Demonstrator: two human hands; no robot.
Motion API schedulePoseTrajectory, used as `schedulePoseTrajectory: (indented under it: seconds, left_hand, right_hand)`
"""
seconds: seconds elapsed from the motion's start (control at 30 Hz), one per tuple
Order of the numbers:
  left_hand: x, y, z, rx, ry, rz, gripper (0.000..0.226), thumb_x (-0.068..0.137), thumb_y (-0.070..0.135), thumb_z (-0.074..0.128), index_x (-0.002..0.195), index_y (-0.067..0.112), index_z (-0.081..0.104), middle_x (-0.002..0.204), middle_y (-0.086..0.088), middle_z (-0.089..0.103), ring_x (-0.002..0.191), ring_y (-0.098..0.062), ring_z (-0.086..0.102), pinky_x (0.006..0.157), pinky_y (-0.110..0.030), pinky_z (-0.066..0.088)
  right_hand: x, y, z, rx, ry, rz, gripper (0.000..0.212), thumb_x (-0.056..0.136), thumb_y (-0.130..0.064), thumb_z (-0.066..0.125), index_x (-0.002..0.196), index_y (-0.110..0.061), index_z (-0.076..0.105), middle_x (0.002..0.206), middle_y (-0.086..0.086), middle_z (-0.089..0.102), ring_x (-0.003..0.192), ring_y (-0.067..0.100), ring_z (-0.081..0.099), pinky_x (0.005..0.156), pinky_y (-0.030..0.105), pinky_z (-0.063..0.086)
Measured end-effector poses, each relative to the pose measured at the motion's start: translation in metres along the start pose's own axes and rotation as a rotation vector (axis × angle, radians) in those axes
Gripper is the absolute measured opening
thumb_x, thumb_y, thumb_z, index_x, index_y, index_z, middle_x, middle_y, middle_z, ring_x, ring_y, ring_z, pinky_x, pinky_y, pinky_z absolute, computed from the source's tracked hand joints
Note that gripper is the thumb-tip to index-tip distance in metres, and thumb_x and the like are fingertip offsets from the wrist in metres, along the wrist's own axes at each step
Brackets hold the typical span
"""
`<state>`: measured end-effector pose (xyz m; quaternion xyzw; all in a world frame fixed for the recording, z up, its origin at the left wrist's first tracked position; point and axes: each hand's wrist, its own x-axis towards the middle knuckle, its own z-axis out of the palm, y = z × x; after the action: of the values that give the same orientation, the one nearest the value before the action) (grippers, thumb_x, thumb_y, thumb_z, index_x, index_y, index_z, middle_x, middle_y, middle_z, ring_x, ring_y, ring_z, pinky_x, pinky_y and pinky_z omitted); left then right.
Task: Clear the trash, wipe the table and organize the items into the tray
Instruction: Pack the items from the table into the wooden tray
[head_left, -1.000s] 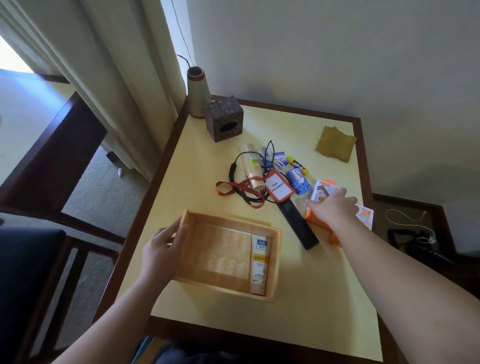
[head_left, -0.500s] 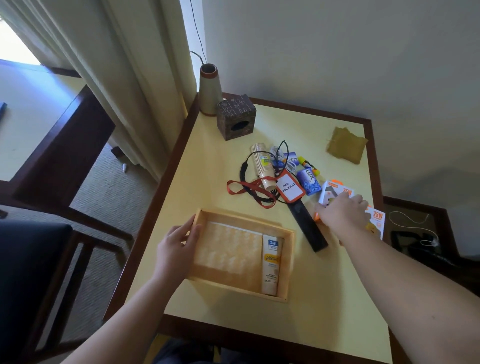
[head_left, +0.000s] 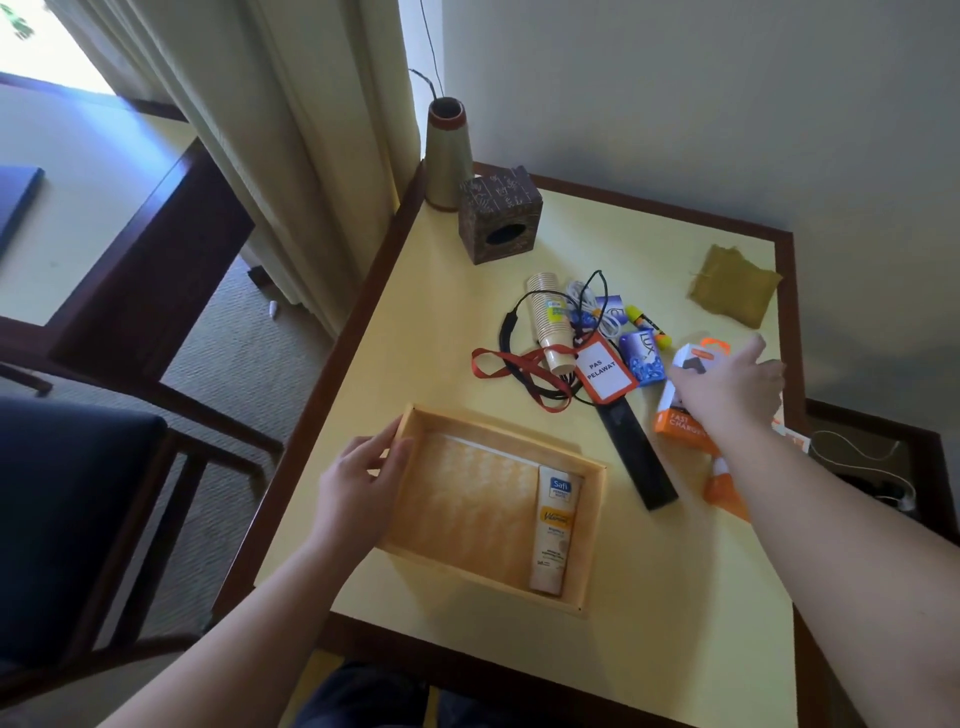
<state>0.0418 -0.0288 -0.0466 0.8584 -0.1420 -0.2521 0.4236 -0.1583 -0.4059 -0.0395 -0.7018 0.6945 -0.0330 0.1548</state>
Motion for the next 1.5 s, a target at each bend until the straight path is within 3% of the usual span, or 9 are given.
schedulePoseTrajectory:
  seconds: [0.17,0.3,0.47,0.7,0.83,1.03,1.17,1.4,1.5]
  left_hand:
    - [0.0,0.001,-0.001,0.001,-0.001,0.003,0.036,0.1,0.05,0.064,0.136,0.047,0.065,0.107,0.018,0.065,0.094,0.007,0.062,0.077,-0.011,0.041]
    - [0.0,0.002,-0.003,-0.025,-0.032,0.001,0.037,0.101,0.049,0.062,0.137,0.043,0.065,0.109,0.019,0.064,0.094,0.001,0.064,0.073,-0.011,0.043]
    - [0.004,-0.002,-0.003,-0.033,-0.039,0.032,0.035,0.101,0.045,0.063,0.136,0.039,0.066,0.11,0.017,0.065,0.094,0.008,0.063,0.077,-0.009,0.048]
    - [0.01,-0.009,-0.005,-0.03,-0.102,0.075,0.034,0.105,0.049,0.054,0.138,0.043,0.06,0.118,0.018,0.059,0.11,0.006,0.056,0.081,-0.012,0.042]
    - [0.013,-0.012,-0.005,-0.054,-0.155,0.07,0.035,0.106,0.052,0.048,0.139,0.044,0.055,0.121,0.016,0.055,0.114,0.0,0.055,0.082,-0.017,0.042]
    - [0.016,-0.017,-0.006,-0.069,-0.186,0.08,0.039,0.103,0.061,0.045,0.14,0.049,0.052,0.123,0.018,0.052,0.118,-0.005,0.055,0.096,-0.034,0.051]
    - [0.017,-0.019,-0.006,-0.06,-0.209,0.077,0.041,0.102,0.066,0.042,0.14,0.052,0.048,0.123,0.016,0.051,0.117,-0.008,0.056,0.096,-0.042,0.055]
    - [0.015,-0.015,-0.008,-0.062,-0.214,0.09,0.044,0.103,0.063,0.043,0.143,0.046,0.05,0.127,0.012,0.051,0.121,-0.013,0.053,0.096,-0.036,0.05]
    - [0.016,-0.015,-0.009,-0.041,-0.234,0.072,0.045,0.1,0.068,0.041,0.141,0.05,0.047,0.129,0.012,0.05,0.119,-0.014,0.056,0.095,-0.043,0.056]
  right_hand:
    - [-0.049,-0.024,-0.027,0.4,0.244,-0.026,0.099,0.077,-0.047,0.083,0.154,-0.02,0.025,0.145,0.021,0.038,0.128,0.036,0.045,0.093,0.046,0.053]
    - [-0.137,-0.047,-0.043,0.653,0.338,-0.361,0.094,0.076,-0.043,0.087,0.152,-0.019,0.036,0.136,0.005,0.04,0.125,0.029,0.045,0.097,0.045,0.05]
    - [-0.253,-0.068,-0.022,0.619,0.097,-0.606,0.078,0.075,-0.049,0.084,0.142,-0.024,0.052,0.127,0.003,0.047,0.115,0.014,0.048,0.095,0.041,0.051]
    - [-0.294,-0.077,0.033,0.329,-0.153,-0.408,0.075,0.076,-0.064,0.081,0.137,-0.046,0.042,0.135,-0.006,0.036,0.122,0.009,0.042,0.093,0.025,0.057]
    - [-0.301,-0.087,0.052,0.224,-0.238,-0.404,0.051,0.091,-0.059,0.068,0.135,-0.048,0.044,0.127,-0.008,0.046,0.12,0.012,0.053,0.095,0.025,0.053]
    - [-0.294,-0.097,0.071,0.211,-0.528,-0.311,0.068,0.098,-0.036,0.064,0.153,-0.052,0.028,0.121,0.0,0.053,0.112,0.025,0.065,0.094,0.036,0.054]
    - [-0.281,-0.101,0.076,0.085,-0.612,-0.307,0.074,0.098,-0.038,0.062,0.16,-0.048,0.023,0.138,0.008,0.058,0.121,0.03,0.062,0.1,0.039,0.051]
    - [-0.276,-0.093,0.074,0.037,-0.688,-0.374,0.086,0.099,-0.041,0.061,0.161,-0.053,0.002,0.146,0.006,0.057,0.122,0.027,0.062,0.095,0.036,0.051]
    - [-0.278,-0.09,0.059,0.172,-0.693,-0.374,0.078,0.1,-0.041,0.064,0.16,-0.053,0.015,0.151,-0.007,0.055,0.131,0.02,0.058,0.101,0.033,0.05]
